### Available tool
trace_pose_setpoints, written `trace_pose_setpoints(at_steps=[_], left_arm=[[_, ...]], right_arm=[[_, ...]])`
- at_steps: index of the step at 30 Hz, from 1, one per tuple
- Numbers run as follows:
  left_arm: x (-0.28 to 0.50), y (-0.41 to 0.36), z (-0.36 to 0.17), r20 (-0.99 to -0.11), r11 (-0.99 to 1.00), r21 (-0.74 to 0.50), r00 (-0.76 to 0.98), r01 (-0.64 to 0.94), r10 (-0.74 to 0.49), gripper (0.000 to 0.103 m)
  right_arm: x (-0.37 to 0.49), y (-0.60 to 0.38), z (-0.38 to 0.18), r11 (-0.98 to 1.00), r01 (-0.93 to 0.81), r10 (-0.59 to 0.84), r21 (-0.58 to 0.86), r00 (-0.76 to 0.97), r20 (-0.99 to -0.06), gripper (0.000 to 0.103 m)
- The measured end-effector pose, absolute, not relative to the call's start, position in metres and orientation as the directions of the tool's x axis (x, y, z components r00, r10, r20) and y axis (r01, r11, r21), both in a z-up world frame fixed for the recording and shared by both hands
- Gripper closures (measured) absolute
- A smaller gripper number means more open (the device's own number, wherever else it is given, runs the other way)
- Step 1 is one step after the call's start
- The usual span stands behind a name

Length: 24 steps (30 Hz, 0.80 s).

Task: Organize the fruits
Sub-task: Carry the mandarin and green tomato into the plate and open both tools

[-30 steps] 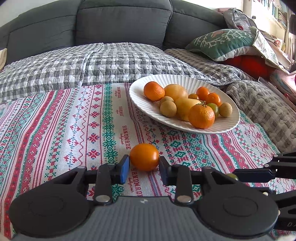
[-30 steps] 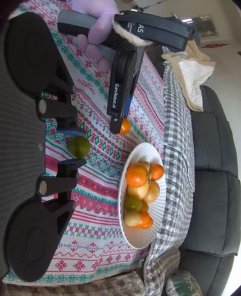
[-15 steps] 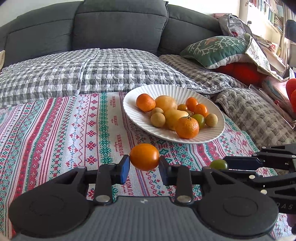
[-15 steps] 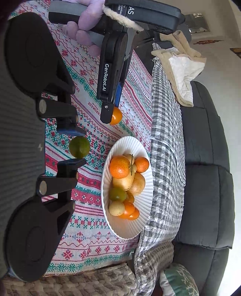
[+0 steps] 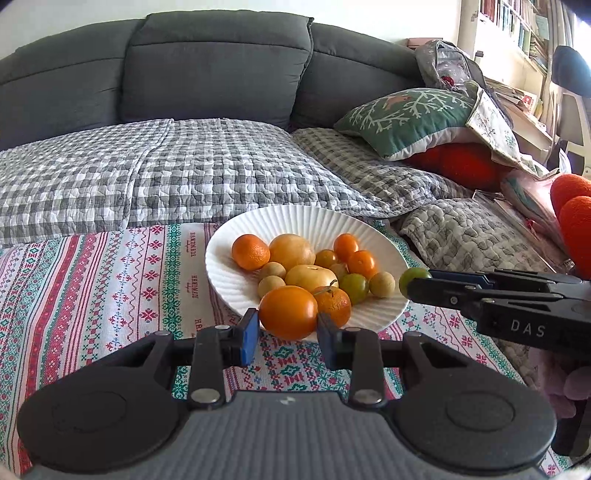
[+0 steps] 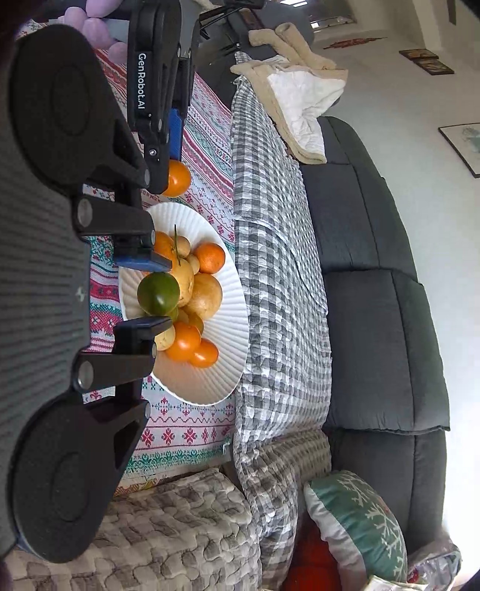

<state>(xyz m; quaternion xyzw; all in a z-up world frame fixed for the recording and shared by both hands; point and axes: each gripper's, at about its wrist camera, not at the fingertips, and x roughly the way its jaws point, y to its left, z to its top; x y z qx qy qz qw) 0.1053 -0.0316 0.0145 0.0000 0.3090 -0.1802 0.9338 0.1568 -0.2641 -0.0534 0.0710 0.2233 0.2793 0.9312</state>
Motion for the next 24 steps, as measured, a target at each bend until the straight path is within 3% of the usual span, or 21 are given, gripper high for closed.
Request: trace_pose_setpoints(at_steps=[13,24], left_arm=[[0.176,-0.054,0.02,-0.592,0.919,-0.149,0.711,0.366,-0.379,0.073],[0.237,-0.088,0.014,-0.628,0.916,-0.108,0.688,0.386,-0.364,0.073]], right_arm=[[0.191,-0.279,-0.066,0.84,-0.419,0.53,0.346,0.772,-0.351,0.08],[0.216,-0.295,-0.073,0.846,-0.371,0.501,0.383,0.799,-0.333,0.08]])
